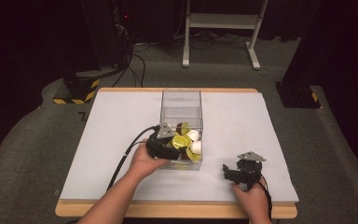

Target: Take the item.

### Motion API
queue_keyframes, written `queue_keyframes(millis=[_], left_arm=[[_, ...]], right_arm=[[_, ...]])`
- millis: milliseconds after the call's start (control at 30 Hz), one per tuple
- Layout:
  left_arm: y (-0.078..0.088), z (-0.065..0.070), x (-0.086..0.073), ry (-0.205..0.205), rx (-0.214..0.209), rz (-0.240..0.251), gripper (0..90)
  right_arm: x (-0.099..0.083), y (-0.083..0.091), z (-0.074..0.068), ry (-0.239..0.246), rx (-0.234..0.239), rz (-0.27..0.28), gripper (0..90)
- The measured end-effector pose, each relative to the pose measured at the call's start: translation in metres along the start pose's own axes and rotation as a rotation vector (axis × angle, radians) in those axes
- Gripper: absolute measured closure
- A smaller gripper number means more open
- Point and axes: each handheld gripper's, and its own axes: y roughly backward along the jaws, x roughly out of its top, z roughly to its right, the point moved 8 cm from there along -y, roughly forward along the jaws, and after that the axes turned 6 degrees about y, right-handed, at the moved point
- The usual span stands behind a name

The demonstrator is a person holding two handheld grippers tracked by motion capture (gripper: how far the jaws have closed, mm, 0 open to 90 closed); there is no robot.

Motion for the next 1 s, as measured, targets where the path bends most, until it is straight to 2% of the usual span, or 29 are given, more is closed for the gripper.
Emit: queue_keyframes(millis=[33, 100, 200, 600, 633, 667, 800, 833, 1000], left_arm=[[0.000, 0.001, 0.000, 0.004, -0.003, 0.005, 33.1], [0.001, 0.001, -0.001, -0.017, -0.004, -0.001, 36.1], [0.002, 0.001, -0.002, -0.025, -0.002, 0.001, 37.5], [0.016, 0.002, 0.011, 0.017, -0.026, 0.068, 37.8], [0.017, 0.003, 0.013, 0.033, -0.028, 0.078, 37.8], [0.019, 0.002, 0.013, 0.024, -0.030, 0.075, 37.8], [0.025, 0.004, 0.018, 0.061, -0.046, 0.102, 37.8], [0.027, 0.003, 0.019, 0.052, -0.048, 0.103, 37.8], [0.036, 0.002, 0.022, 0.072, -0.060, 0.129, 37.8]], right_arm=[[0.000, 0.000, 0.000, 0.000, 0.000, 0.000, 9.0], [0.000, 0.000, 0.000, 0.000, 0.000, 0.000, 9.0], [0.000, 0.000, 0.000, 0.000, 0.000, 0.000, 9.0], [0.000, 0.000, 0.000, 0.001, -0.001, 0.000, 9.0], [0.000, 0.000, 0.000, 0.001, -0.001, 0.000, 9.0], [0.000, 0.000, 0.000, 0.001, -0.001, 0.000, 9.0], [0.000, 0.000, 0.000, 0.001, -0.001, 0.000, 9.0], [0.000, 0.000, 0.000, 0.001, -0.001, 0.000, 9.0], [0.000, 0.000, 0.000, 0.001, -0.001, 0.000, 9.0]])
